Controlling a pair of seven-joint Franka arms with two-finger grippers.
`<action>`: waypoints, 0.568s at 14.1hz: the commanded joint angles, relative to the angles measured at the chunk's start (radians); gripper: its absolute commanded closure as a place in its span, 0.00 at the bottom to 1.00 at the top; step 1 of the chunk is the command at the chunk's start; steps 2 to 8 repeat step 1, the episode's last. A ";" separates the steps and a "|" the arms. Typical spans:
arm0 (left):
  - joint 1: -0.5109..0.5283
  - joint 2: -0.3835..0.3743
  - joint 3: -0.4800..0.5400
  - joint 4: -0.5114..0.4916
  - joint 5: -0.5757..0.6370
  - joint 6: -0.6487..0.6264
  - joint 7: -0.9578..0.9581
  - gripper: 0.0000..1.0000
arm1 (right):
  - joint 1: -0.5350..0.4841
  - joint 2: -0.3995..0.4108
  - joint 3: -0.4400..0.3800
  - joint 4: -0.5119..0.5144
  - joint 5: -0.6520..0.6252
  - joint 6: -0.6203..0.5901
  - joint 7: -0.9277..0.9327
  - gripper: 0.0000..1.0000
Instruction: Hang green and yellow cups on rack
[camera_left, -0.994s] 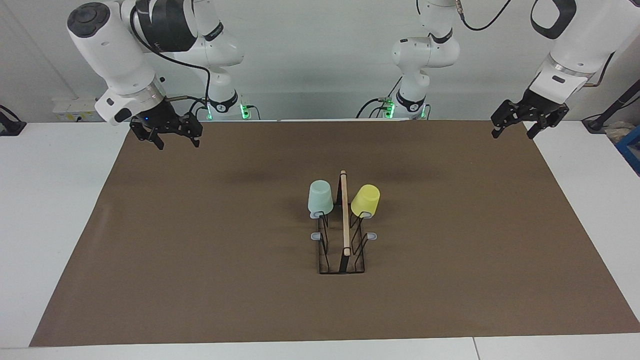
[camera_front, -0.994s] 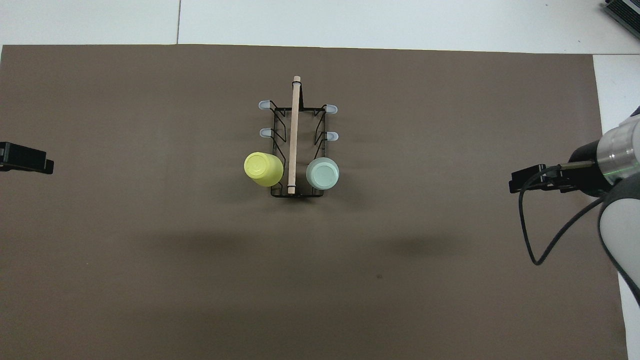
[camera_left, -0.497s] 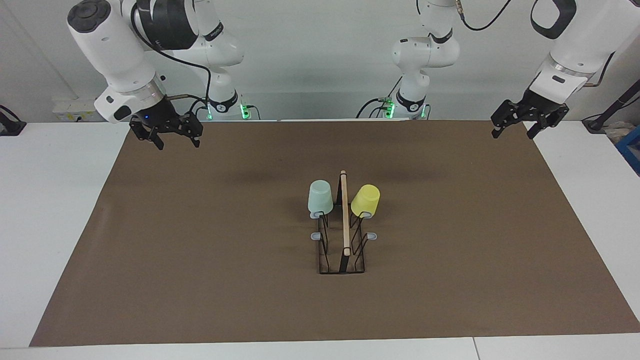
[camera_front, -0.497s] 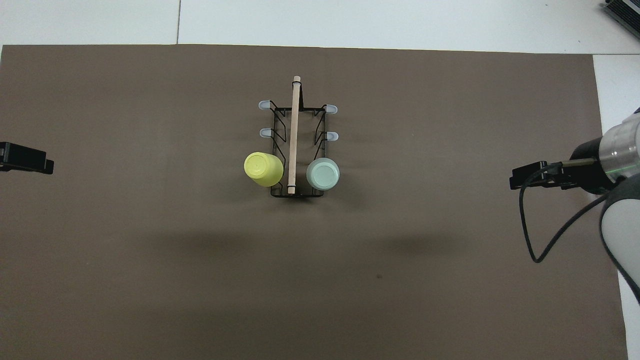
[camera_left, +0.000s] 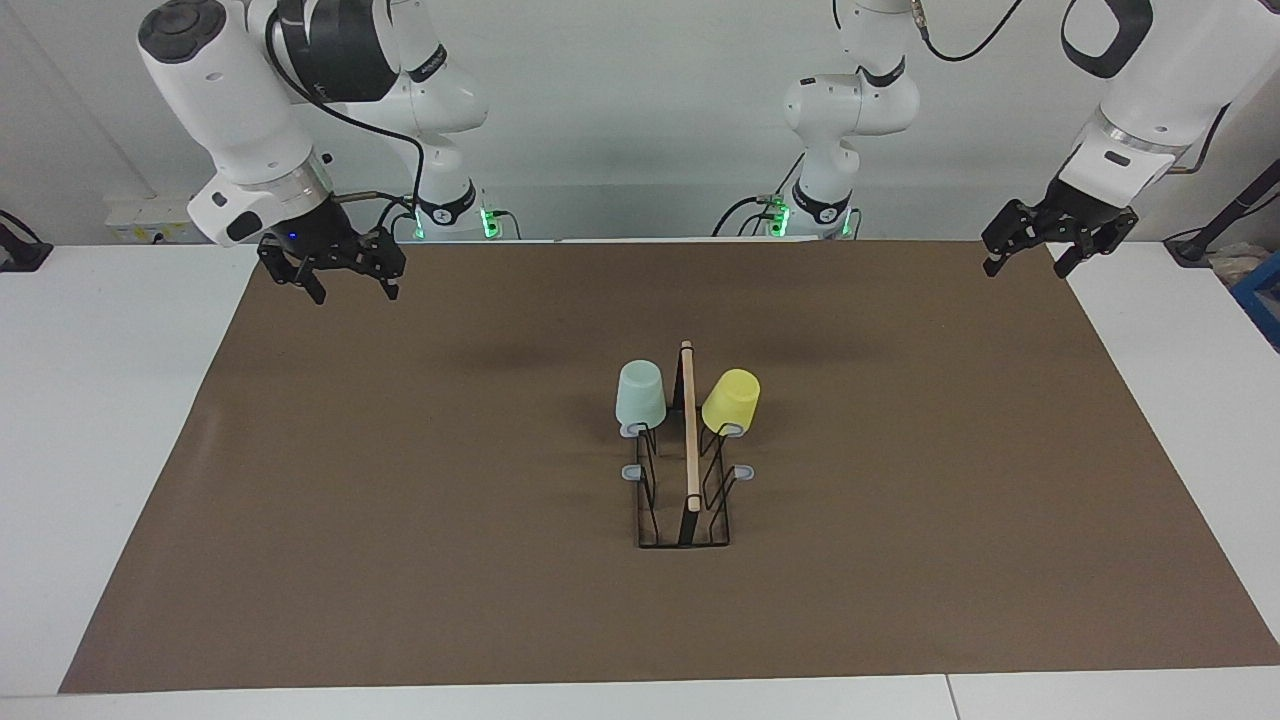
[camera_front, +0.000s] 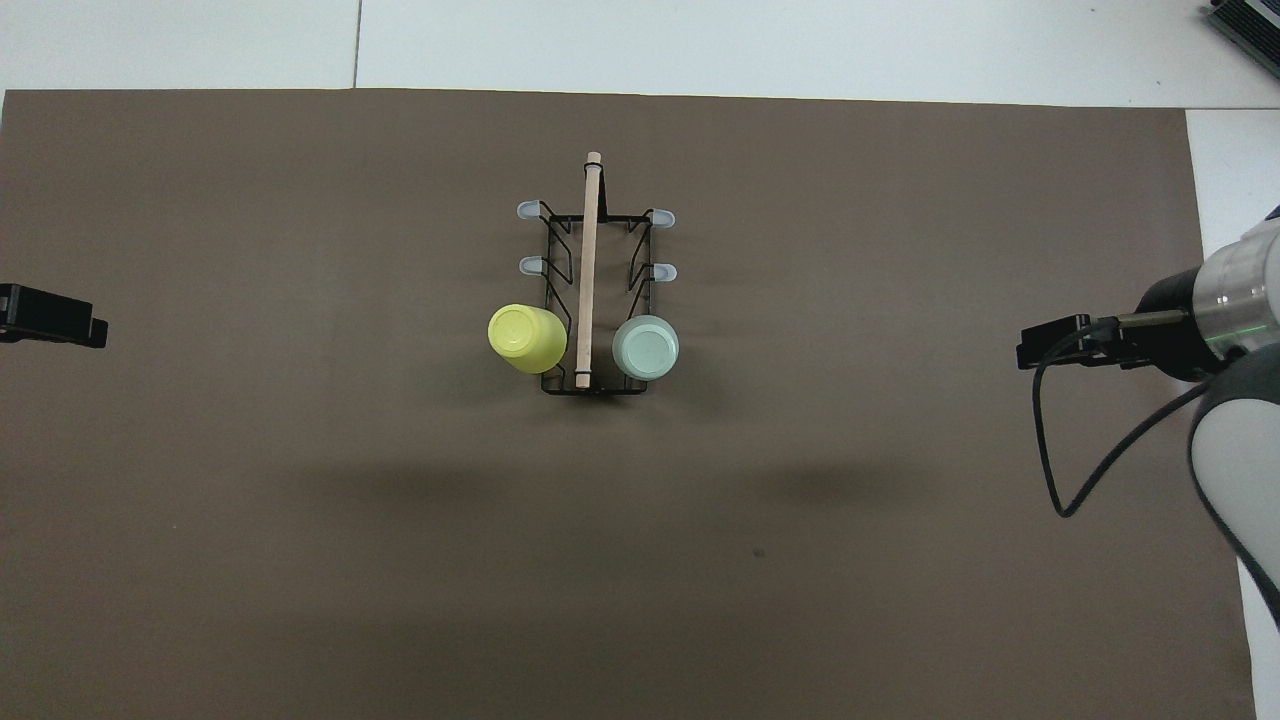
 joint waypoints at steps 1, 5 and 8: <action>-0.018 -0.002 0.008 -0.004 0.019 0.016 -0.019 0.00 | 0.008 0.024 -0.003 0.038 -0.027 0.003 0.020 0.00; -0.018 -0.002 0.008 -0.004 0.019 0.016 -0.019 0.00 | 0.008 0.024 -0.003 0.038 -0.027 0.003 0.020 0.00; -0.018 -0.002 0.008 -0.004 0.019 0.016 -0.019 0.00 | 0.008 0.024 -0.003 0.038 -0.027 0.003 0.020 0.00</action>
